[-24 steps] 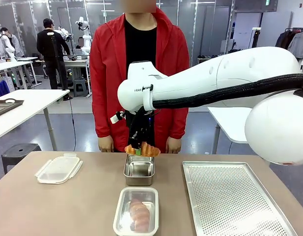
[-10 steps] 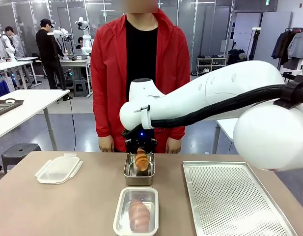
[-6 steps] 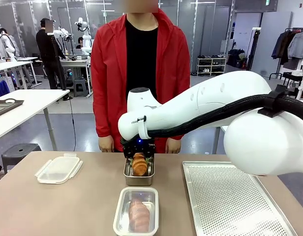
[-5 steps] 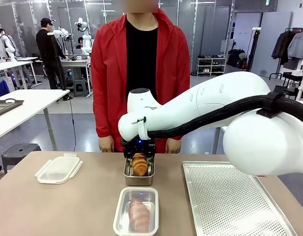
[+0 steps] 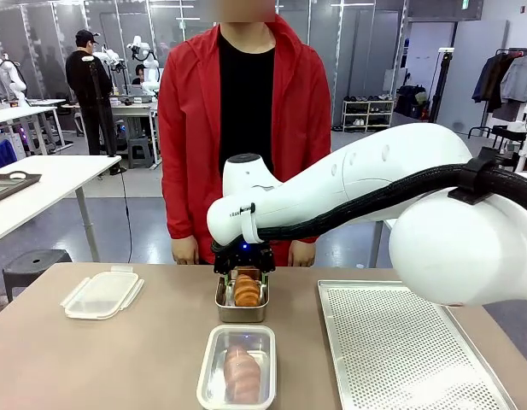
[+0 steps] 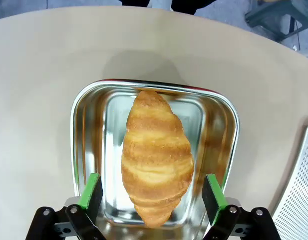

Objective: Place the bread into the airtight container.
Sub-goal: Pick up a Butter Roll and place it into an empty Airtight Container.

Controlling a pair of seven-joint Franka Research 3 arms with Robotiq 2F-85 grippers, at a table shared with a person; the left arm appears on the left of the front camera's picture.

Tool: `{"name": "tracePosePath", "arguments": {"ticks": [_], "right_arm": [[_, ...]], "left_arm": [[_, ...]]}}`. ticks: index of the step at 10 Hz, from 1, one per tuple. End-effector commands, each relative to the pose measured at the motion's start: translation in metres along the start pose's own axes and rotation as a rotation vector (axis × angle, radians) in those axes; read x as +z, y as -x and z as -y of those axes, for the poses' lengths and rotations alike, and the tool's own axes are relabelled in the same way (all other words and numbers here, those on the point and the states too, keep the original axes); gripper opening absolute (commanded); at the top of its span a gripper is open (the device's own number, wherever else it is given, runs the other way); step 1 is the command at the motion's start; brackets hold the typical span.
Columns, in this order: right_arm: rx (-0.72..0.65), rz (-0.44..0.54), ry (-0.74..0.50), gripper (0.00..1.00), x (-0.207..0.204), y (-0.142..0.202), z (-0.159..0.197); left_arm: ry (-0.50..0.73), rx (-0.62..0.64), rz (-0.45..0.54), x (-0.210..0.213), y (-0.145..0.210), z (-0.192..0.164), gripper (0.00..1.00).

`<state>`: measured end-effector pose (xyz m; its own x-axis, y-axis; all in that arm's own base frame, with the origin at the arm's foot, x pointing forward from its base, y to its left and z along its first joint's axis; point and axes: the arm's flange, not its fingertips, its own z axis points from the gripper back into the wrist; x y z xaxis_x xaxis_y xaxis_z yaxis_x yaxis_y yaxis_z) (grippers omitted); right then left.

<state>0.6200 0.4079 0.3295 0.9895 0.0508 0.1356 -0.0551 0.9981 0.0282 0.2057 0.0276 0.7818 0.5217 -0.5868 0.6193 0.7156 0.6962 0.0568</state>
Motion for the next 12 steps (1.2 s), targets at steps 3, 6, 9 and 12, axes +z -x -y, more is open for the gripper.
{"name": "tracePosePath", "arguments": {"ticks": [3, 6, 9, 12], "right_arm": [[-0.003, 0.004, -0.002, 1.00, -0.0004, -0.0021, 0.0007], [-0.003, 0.004, -0.002, 1.00, -0.0004, -0.0021, 0.0007], [-0.003, 0.004, -0.002, 1.00, -0.0004, -0.0021, 0.0007], [-0.001, 0.003, -0.002, 1.00, -0.0003, -0.0021, -0.0008]], "left_arm": [[0.002, -0.003, 0.001, 0.0006, -0.0014, -0.0001, 1.00], [0.002, -0.003, 0.001, 0.0006, -0.0014, -0.0001, 1.00], [0.002, -0.003, 0.001, 0.0006, -0.0014, -0.0001, 1.00], [0.002, -0.003, 0.001, 0.0006, -0.0014, -0.0001, 1.00]]}}
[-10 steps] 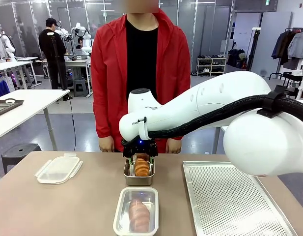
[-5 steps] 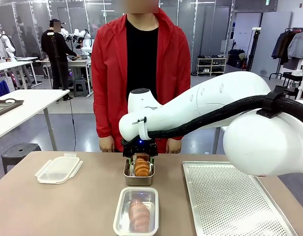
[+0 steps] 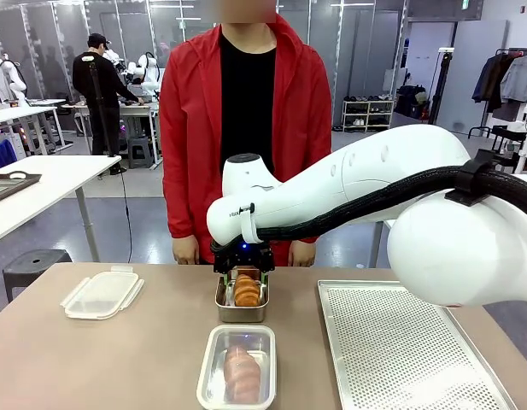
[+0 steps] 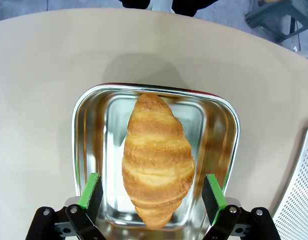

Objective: Place the bread into the airtight container.
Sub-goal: Pick up a Butter Roll and place it into an empty Airtight Container.

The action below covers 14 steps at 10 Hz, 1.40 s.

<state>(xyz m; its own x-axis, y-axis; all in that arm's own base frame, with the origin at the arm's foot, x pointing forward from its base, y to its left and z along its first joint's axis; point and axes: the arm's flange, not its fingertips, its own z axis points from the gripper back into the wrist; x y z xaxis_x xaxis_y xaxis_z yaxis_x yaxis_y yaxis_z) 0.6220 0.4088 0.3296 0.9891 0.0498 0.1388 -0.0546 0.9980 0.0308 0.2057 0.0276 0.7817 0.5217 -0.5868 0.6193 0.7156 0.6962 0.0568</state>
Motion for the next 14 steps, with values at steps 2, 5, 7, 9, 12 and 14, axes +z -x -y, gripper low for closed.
{"name": "tracePosePath", "arguments": {"ticks": [2, 5, 7, 9, 12, 14], "right_arm": [[0.019, 0.005, 0.007, 1.00, 0.057, 0.011, 0.023], [0.086, 0.042, -0.051, 1.00, 0.145, 0.049, 0.071], [0.173, 0.051, -0.117, 1.00, 0.212, 0.083, 0.119], [0.267, 0.113, -0.191, 1.00, 0.281, 0.132, 0.166], [0.528, 0.164, -0.171, 1.00, 0.362, 0.212, 0.244], [0.503, 0.181, -0.134, 1.00, 0.401, 0.254, 0.293]], "left_arm": [[0.002, -0.003, 0.001, 0.001, -0.001, 0.000, 1.00], [0.002, -0.003, 0.001, 0.001, -0.001, 0.000, 1.00], [0.002, -0.003, 0.001, 0.001, -0.001, 0.000, 1.00], [0.002, -0.003, 0.001, 0.001, -0.001, 0.000, 1.00], [0.002, -0.003, 0.001, 0.001, -0.001, 0.000, 1.00], [0.002, -0.003, 0.001, 0.001, -0.001, 0.000, 1.00]]}}
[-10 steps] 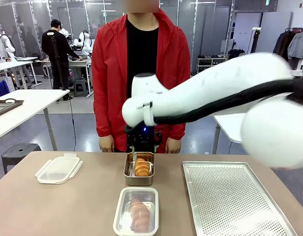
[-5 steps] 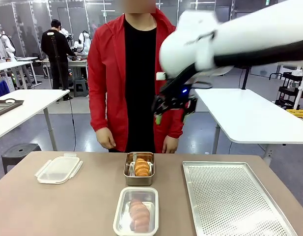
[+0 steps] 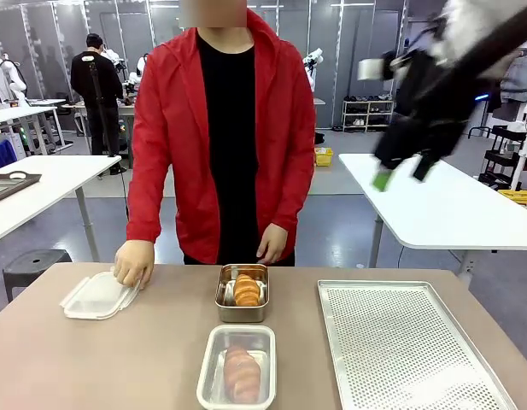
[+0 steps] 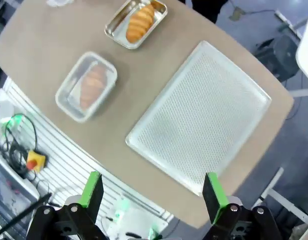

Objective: Place the bread into the airtight container.
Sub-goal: Pick up a Butter Roll and place it into an empty Airtight Container.

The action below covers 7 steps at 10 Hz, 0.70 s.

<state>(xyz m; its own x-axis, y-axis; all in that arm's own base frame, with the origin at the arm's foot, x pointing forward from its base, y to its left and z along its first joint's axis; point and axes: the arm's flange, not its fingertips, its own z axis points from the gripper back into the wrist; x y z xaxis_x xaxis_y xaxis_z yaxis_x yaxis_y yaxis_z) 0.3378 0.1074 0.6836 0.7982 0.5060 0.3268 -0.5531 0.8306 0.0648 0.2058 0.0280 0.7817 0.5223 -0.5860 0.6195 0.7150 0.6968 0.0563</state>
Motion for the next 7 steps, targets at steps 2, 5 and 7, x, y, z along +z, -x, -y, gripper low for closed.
{"name": "tracePosePath", "arguments": {"ticks": [2, 5, 7], "right_arm": [[-0.140, 0.069, 0.075, 1.00, 0.046, 0.071, 0.029], [-0.175, 0.111, 0.129, 1.00, 0.076, 0.121, 0.027], [-0.193, 0.126, 0.135, 1.00, 0.076, 0.123, 0.042]], "left_arm": [[0.002, -0.004, 0.001, 0.001, -0.002, 0.000, 1.00], [0.002, -0.004, 0.001, 0.001, -0.002, 0.000, 1.00], [0.002, -0.004, 0.001, 0.001, -0.002, 0.000, 1.00]]}}
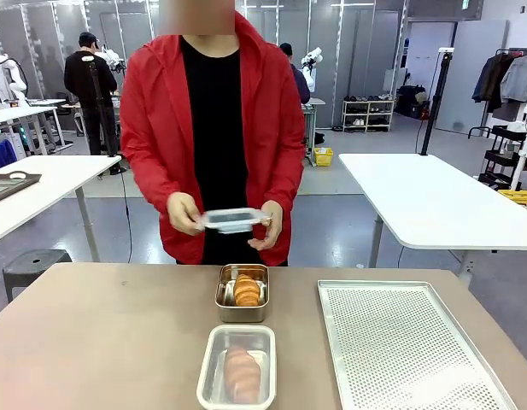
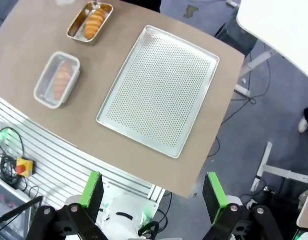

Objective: Place the bread into the airtight container.
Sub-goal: Pick up a Butter Roll and place it into an empty Airtight Container.

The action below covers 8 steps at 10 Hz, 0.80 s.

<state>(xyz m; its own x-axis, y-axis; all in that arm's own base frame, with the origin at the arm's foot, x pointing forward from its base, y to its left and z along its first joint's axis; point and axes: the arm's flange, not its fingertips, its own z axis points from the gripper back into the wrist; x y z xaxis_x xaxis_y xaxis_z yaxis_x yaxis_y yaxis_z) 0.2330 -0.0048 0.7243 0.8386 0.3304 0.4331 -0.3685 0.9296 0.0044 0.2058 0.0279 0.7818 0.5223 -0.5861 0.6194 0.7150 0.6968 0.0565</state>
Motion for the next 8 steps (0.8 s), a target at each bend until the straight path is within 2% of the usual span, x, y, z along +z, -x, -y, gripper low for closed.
{"name": "tracePosePath", "arguments": {"ticks": [1, 8], "right_arm": [[0.002, -0.006, -0.005, 1.00, -0.0009, -0.0026, -0.0006], [0.002, -0.006, -0.005, 1.00, -0.0009, -0.0026, -0.0006]], "left_arm": [[0.002, -0.004, 0.001, 0.0006, -0.0015, 0.0002, 1.00], [0.002, -0.004, 0.001, 0.0006, -0.0015, 0.0002, 1.00]]}}
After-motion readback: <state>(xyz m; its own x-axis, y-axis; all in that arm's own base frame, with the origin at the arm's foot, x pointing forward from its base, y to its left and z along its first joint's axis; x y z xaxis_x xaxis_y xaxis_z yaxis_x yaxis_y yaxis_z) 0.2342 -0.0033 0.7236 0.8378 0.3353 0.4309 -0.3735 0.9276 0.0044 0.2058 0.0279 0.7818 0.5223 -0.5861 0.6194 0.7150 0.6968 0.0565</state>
